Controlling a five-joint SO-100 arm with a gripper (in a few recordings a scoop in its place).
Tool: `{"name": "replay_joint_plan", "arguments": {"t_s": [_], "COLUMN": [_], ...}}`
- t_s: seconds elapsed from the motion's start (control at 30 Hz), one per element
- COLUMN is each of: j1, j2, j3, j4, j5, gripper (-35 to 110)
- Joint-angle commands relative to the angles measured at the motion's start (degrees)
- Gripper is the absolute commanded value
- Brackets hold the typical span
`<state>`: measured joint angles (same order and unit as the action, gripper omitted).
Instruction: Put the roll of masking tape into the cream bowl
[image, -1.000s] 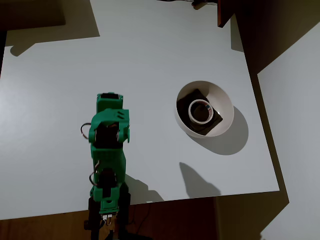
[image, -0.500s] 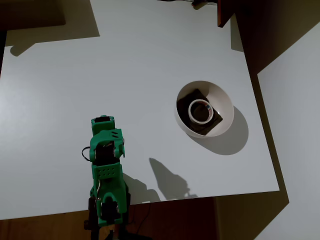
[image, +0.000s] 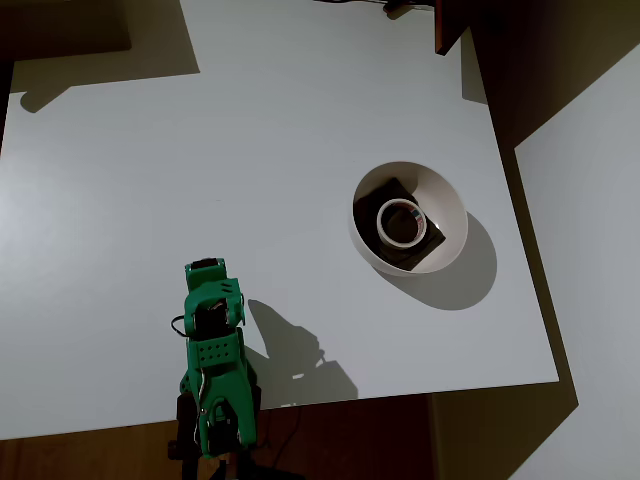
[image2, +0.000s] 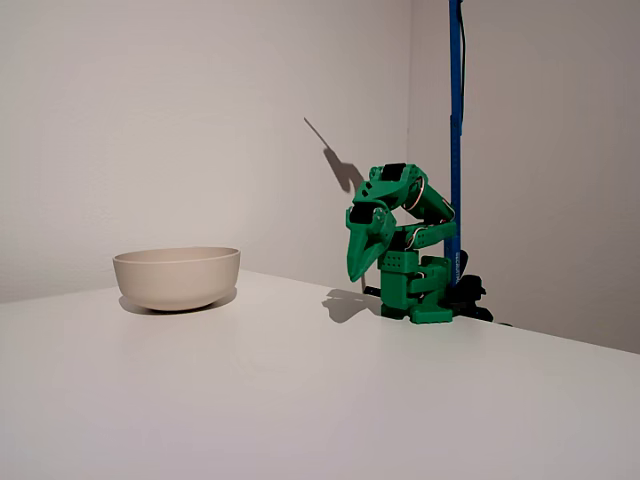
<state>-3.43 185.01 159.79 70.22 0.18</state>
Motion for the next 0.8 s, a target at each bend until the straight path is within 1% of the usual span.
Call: {"name": "replay_joint_plan", "arguments": {"t_s": [0.0, 0.33, 0.6, 0.77], "j1": [-0.70, 0.26, 1.58, 1.85], "j2": [9.14, 9.23, 9.23, 9.23], "j3": [4.31, 7.21, 7.21, 7.12], "j4": [3.60, 9.14, 9.14, 9.14], "j5": [-1.58, -1.23, -1.49, -1.23], "gripper": [-8, -8, -8, -5]}}
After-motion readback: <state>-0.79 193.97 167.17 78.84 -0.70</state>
